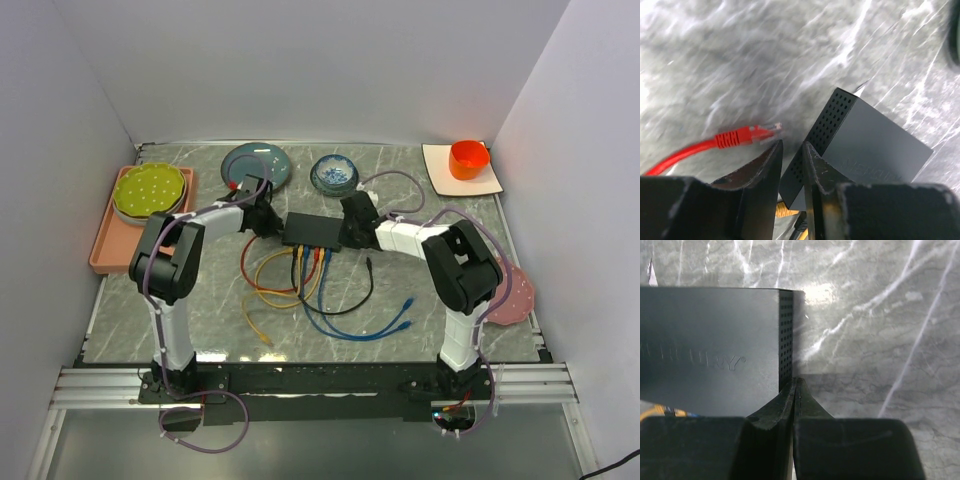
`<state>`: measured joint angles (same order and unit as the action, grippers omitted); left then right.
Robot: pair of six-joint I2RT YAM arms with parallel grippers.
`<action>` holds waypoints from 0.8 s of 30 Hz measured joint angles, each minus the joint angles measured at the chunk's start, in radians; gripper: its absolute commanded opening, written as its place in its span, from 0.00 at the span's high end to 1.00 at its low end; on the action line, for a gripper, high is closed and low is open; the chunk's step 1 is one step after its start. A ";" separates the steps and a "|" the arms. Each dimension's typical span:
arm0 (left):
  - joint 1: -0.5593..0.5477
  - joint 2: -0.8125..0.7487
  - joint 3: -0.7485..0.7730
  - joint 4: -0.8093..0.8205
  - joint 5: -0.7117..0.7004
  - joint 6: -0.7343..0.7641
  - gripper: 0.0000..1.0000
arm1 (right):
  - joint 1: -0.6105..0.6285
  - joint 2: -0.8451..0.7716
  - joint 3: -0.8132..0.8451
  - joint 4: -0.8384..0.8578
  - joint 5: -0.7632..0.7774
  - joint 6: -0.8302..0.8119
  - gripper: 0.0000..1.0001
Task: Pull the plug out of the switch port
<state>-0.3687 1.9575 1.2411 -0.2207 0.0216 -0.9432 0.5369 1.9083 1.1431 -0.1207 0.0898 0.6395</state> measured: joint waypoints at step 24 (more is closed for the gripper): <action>-0.015 -0.264 -0.091 0.042 -0.088 -0.002 0.01 | 0.010 -0.357 -0.261 0.022 -0.051 -0.042 0.50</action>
<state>-0.3836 1.6939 1.1500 -0.1791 -0.0666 -0.9455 0.5472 1.5513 0.8818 -0.0990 0.0391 0.5976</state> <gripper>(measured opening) 0.963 0.458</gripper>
